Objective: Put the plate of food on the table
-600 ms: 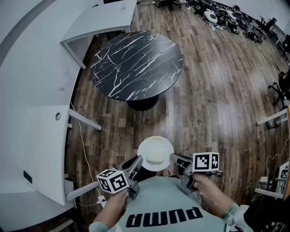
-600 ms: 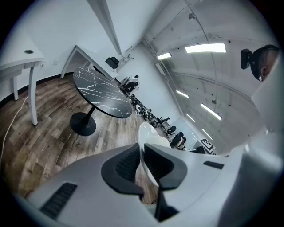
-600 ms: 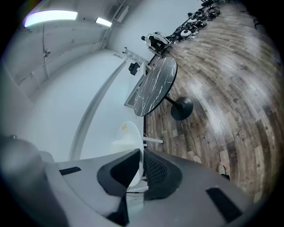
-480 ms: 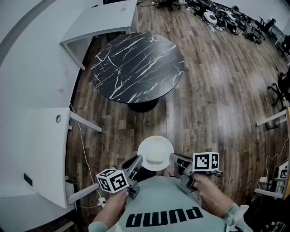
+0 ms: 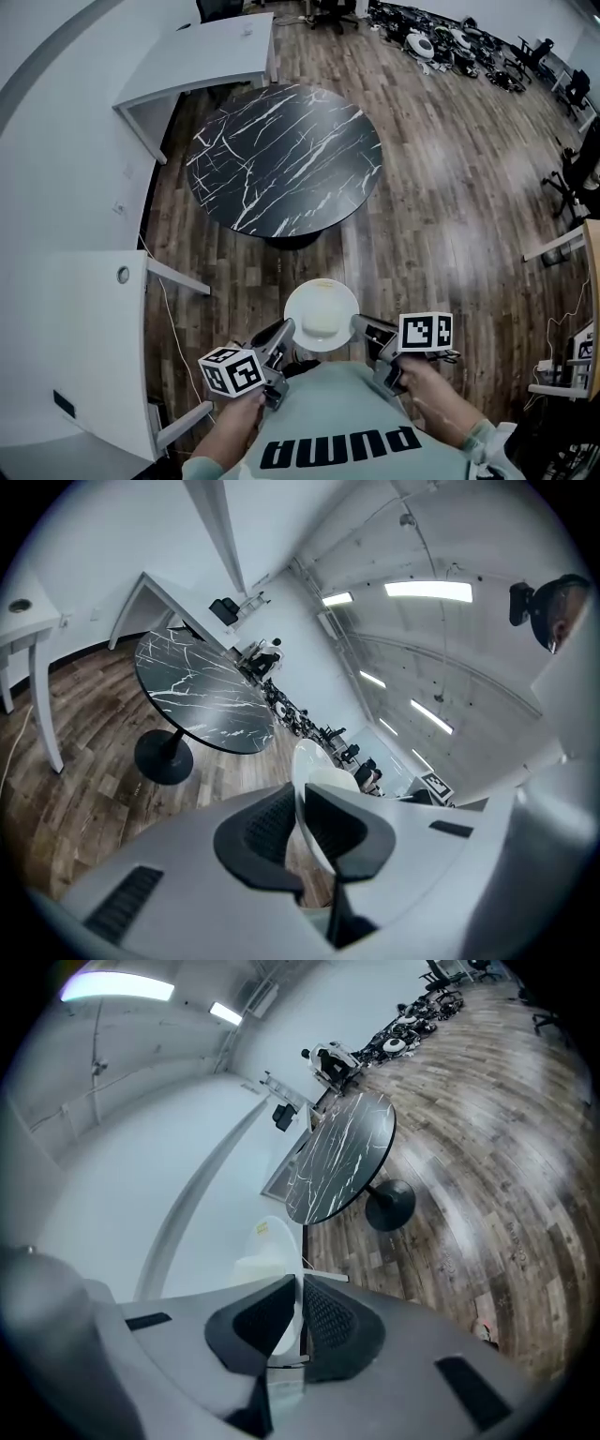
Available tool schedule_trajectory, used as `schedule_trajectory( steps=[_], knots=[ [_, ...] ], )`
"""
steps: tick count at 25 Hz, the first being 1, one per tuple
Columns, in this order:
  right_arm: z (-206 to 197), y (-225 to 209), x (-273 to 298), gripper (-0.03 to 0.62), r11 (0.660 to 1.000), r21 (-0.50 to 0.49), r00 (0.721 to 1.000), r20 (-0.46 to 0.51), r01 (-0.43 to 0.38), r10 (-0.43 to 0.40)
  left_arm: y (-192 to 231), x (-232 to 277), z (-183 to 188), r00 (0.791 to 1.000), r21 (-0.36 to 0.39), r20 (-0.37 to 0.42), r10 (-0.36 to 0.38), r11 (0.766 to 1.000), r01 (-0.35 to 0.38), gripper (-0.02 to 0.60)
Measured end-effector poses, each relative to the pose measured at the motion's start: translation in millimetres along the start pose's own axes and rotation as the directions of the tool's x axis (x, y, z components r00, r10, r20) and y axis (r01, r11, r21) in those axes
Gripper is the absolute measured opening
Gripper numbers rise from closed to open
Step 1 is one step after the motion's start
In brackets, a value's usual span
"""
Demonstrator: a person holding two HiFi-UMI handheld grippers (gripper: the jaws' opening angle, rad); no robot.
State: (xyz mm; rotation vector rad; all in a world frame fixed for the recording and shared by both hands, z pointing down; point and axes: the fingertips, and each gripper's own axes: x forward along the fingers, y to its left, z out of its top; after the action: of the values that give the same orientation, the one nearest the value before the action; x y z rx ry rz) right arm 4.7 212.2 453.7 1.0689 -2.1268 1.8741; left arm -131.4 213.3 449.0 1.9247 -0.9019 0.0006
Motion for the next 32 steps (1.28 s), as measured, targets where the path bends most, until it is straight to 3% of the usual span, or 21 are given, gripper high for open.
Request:
schedule_trajectory(
  steps=[17, 32],
  knots=[
    [30.2, 33.8, 63.4, 0.031, 1.0, -0.014, 1.0, 0.007, 0.005, -0.005, 47.3, -7.9, 60.2, 1.0, -0.011, 0.018, -0.014, 1.0, 0.014, 0.038],
    [118.5, 6.3, 111.1, 0.031, 1.0, 0.013, 0.997, -0.075, -0.015, 0.016, 80.0, 63.1, 116.5, 0.997, -0.051, 0.015, 0.074, 0.996, -0.073, 0.038]
  ],
)
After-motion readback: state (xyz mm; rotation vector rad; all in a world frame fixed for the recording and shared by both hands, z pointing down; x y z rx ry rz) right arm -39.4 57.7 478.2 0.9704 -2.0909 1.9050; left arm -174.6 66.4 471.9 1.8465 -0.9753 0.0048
